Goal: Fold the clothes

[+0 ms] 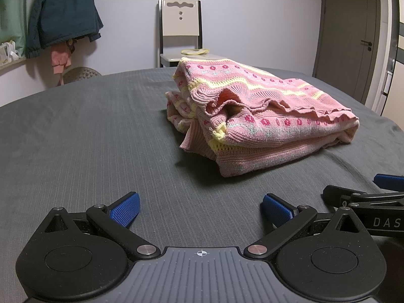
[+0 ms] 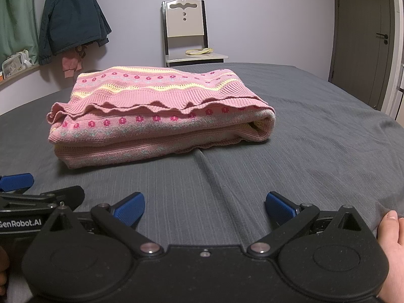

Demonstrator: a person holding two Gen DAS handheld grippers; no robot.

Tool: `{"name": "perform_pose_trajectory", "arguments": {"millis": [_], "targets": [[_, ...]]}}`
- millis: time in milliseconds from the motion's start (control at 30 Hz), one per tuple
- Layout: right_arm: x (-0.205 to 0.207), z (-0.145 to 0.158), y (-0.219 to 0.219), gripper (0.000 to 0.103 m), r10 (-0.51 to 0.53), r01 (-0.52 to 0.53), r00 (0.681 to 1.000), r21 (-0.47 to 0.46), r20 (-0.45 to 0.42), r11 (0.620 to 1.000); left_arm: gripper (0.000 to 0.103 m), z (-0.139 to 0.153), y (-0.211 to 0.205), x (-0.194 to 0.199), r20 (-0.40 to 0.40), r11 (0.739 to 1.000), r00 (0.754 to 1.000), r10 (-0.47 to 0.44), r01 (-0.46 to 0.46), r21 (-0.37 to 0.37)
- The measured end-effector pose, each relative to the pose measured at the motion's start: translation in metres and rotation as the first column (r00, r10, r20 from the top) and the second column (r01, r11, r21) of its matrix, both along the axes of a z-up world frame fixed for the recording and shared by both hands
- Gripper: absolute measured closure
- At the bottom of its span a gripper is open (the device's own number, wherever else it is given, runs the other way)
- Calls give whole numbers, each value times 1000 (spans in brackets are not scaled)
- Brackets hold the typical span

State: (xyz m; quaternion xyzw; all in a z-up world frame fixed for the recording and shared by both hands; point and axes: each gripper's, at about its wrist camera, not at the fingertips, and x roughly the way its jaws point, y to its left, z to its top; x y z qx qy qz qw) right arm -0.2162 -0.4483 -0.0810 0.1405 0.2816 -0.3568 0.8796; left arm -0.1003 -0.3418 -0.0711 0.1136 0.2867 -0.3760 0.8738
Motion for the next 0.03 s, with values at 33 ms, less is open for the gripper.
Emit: {"name": "perform_pose_trajectory", "arguments": {"millis": [33], "targets": [[0, 0, 0, 0, 0, 0, 1000, 0, 0, 1000, 0, 0, 0, 0, 0, 1000, 1000, 0, 0, 0]]}}
